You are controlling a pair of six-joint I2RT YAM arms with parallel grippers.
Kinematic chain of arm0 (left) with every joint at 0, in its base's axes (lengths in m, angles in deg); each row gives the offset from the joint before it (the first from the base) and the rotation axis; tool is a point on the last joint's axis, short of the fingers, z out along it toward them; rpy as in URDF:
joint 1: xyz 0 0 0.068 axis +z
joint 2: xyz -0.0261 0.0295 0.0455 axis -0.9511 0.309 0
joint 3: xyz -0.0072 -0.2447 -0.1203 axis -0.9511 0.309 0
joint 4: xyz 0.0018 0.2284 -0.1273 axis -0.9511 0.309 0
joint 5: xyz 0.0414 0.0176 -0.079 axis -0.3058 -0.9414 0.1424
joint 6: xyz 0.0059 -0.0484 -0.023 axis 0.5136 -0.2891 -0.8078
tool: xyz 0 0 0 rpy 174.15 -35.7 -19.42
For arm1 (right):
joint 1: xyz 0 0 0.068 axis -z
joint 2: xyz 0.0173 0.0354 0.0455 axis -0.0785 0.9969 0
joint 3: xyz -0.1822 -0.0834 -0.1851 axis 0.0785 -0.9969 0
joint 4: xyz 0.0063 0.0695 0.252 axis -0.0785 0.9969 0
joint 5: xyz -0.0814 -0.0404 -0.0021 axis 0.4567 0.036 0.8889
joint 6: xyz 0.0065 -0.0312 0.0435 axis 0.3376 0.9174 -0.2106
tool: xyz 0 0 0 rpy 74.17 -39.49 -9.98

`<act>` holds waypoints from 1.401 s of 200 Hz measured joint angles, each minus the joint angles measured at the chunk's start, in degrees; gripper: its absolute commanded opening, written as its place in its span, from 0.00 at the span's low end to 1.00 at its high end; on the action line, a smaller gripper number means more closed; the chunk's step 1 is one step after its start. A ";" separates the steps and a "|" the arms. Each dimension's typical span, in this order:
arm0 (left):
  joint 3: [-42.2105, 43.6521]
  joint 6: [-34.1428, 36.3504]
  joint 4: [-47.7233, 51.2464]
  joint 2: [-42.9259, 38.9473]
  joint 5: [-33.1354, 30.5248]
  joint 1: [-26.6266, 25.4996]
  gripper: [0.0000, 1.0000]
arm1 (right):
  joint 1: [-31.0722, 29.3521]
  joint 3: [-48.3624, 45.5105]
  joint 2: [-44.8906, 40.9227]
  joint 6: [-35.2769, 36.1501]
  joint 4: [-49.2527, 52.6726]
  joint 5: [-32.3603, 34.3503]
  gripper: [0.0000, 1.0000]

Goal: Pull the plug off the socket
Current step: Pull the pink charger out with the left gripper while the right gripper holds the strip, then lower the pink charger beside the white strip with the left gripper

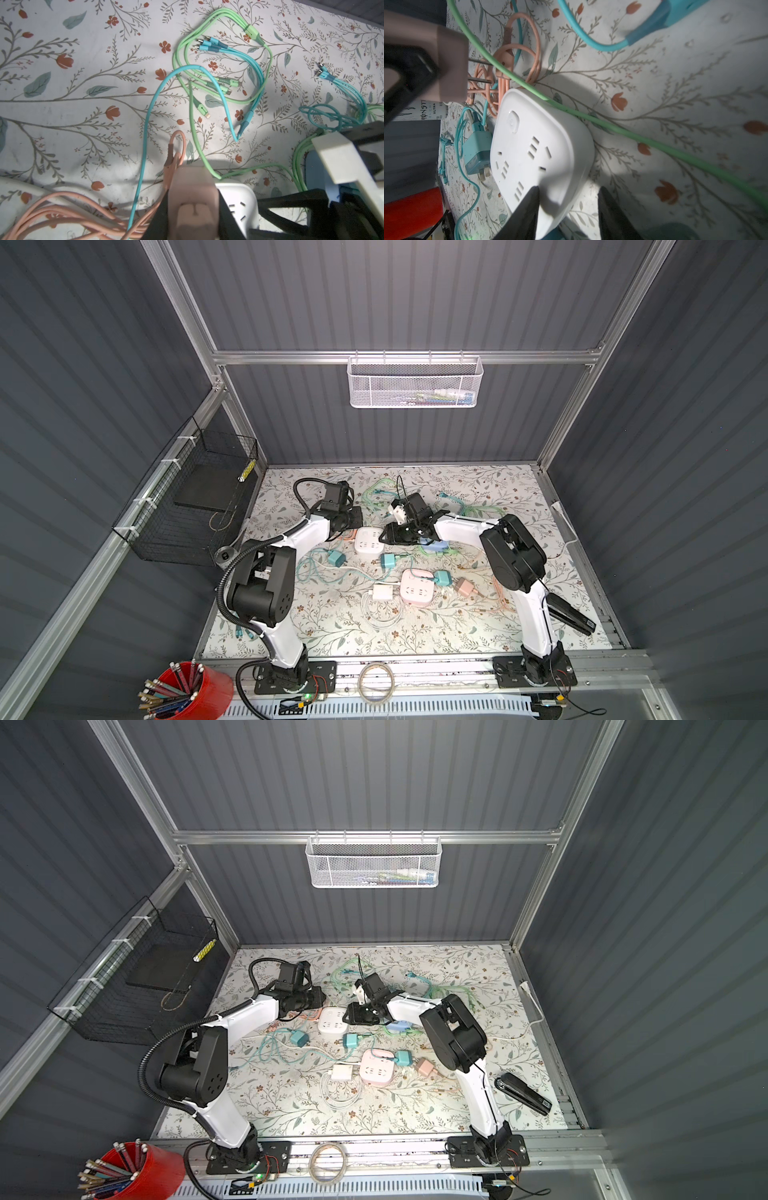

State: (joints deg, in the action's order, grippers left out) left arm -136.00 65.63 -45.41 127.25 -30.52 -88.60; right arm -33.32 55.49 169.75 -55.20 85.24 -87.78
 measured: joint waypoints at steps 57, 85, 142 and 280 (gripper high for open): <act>2.27 -1.70 -2.60 0.00 5.40 4.55 0.07 | 0.00 -0.55 -0.46 0.44 0.33 0.00 0.48; 2.71 -2.43 -3.82 0.00 8.15 6.14 0.10 | 0.00 -0.57 -0.66 0.59 0.94 0.00 0.49; 3.58 -3.21 -4.52 0.74 10.34 7.06 0.26 | 0.00 -0.87 -1.11 1.16 2.27 0.07 0.58; 3.63 -3.87 -0.96 -0.48 8.68 7.08 0.84 | 0.02 0.24 -7.85 5.16 4.31 -0.37 0.64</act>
State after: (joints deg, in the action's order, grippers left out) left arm -132.37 61.76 -46.37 126.77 -21.84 -81.52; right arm -33.30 55.73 161.91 -50.04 89.55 -88.15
